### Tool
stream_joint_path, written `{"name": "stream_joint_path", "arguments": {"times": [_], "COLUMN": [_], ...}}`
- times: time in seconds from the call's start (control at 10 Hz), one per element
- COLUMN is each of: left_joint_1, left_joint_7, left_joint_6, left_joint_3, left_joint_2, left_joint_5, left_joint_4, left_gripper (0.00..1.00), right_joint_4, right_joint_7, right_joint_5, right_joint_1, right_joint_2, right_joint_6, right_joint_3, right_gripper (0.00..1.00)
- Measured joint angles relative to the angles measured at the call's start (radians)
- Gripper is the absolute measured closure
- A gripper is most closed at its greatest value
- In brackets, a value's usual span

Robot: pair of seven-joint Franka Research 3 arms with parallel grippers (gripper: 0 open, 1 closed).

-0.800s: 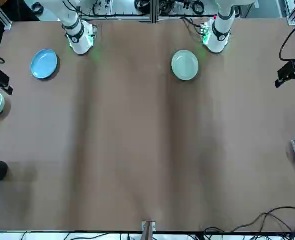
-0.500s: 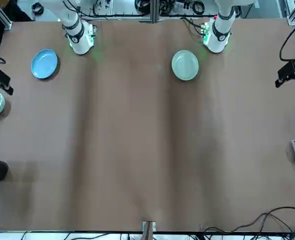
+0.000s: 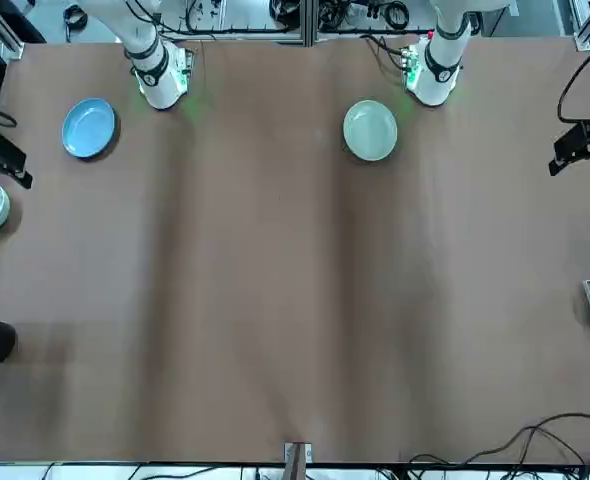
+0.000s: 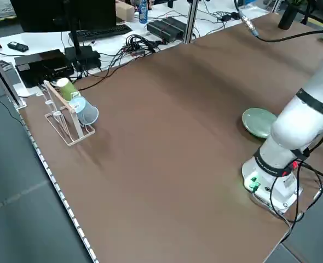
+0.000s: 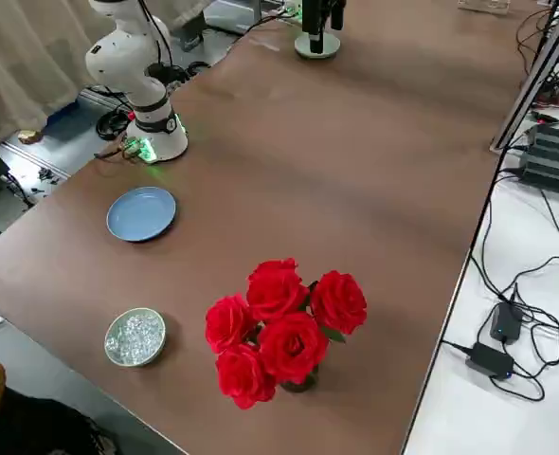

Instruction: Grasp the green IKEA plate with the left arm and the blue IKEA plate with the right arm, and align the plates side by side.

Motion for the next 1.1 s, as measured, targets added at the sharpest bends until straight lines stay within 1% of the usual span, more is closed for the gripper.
{"name": "stream_joint_path", "arguments": {"times": [0.2, 0.3, 0.4, 0.6, 0.8, 0.9, 1.1], "left_joint_1": [-0.004, -0.004, -0.004, -0.004, -0.004, -0.004, -0.006], "left_joint_7": [-0.011, -0.023, -0.028, -0.032, -0.053, -0.082, -0.176], "left_joint_6": [-0.006, -0.007, 0.003, 0.065, 0.126, 0.159, 0.248], "left_joint_3": [-0.015, -0.029, -0.043, -0.069, -0.102, -0.137, -0.248], "left_joint_2": [-0.008, -0.026, -0.059, -0.16, -0.269, -0.311, -0.36], "left_joint_5": [0.0, 0.0, 0.0, 0.0, 0.0, 0.0, -0.007], "left_joint_4": [-0.024, -0.06, -0.12, -0.291, -0.471, -0.556, -0.707], "left_gripper": [0.01, 0.01, 0.01, 0.01, 0.01, 0.01, 0.01], "right_joint_4": [0.0, -0.004, -0.024, -0.094, -0.202, -0.275, -0.449], "right_joint_7": [-0.018, -0.018, -0.017, -0.017, -0.017, -0.015, -0.016], "right_joint_5": [-0.002, -0.001, -0.001, 0.008, 0.041, 0.089, 0.202], "right_joint_1": [-0.005, -0.012, -0.021, -0.048, -0.075, -0.1, -0.187], "right_joint_2": [0.001, 0.003, 0.002, -0.004, -0.044, -0.075, -0.132], "right_joint_6": [-0.019, -0.042, -0.053, -0.043, 0.003, 0.033, 0.086], "right_joint_3": [-0.005, -0.006, -0.006, -0.007, -0.008, -0.01, -0.013], "right_gripper": [0.0, 0.0, 0.01, 0.02, 0.02, 0.02, 0.02]}}
